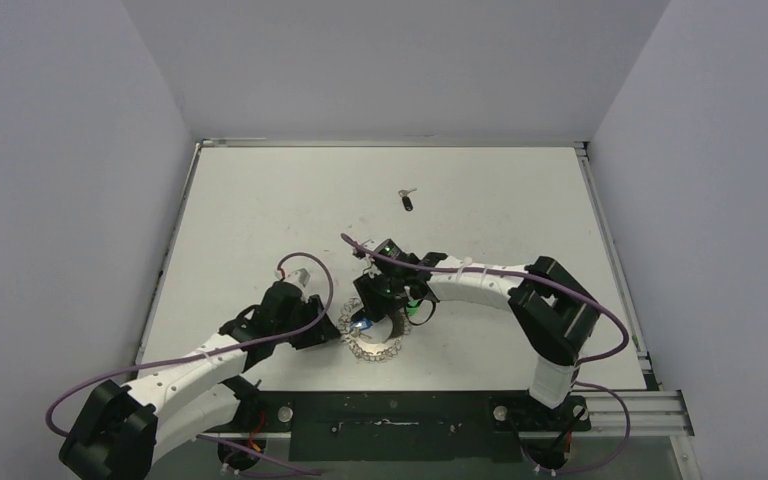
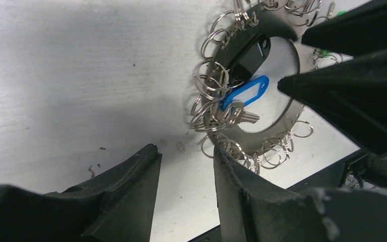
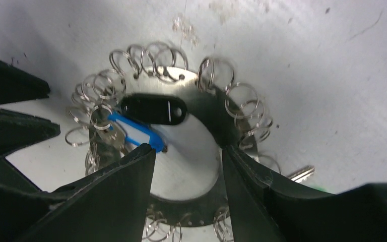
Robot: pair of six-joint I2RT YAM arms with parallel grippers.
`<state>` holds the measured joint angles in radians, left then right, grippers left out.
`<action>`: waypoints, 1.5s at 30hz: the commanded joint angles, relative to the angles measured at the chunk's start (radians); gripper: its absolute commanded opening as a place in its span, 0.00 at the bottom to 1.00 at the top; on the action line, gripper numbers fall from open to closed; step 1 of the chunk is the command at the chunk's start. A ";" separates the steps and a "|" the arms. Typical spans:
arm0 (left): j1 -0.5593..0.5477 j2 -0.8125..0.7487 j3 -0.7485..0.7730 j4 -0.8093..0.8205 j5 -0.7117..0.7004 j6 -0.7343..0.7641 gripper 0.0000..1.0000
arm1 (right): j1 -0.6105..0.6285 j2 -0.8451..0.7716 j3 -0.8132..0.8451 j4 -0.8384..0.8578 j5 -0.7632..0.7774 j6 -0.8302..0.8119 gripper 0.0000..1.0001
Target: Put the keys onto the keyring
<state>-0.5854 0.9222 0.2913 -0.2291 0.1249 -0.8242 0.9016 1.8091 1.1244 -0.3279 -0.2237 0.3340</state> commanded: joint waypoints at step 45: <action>-0.383 -0.008 0.045 0.257 -0.148 0.031 0.46 | 0.015 -0.380 -0.251 -0.012 0.072 0.033 0.55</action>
<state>-0.9676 1.0183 0.3241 0.0803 0.0929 -0.8074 0.9314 1.4792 0.8848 -0.3470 -0.1780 0.3752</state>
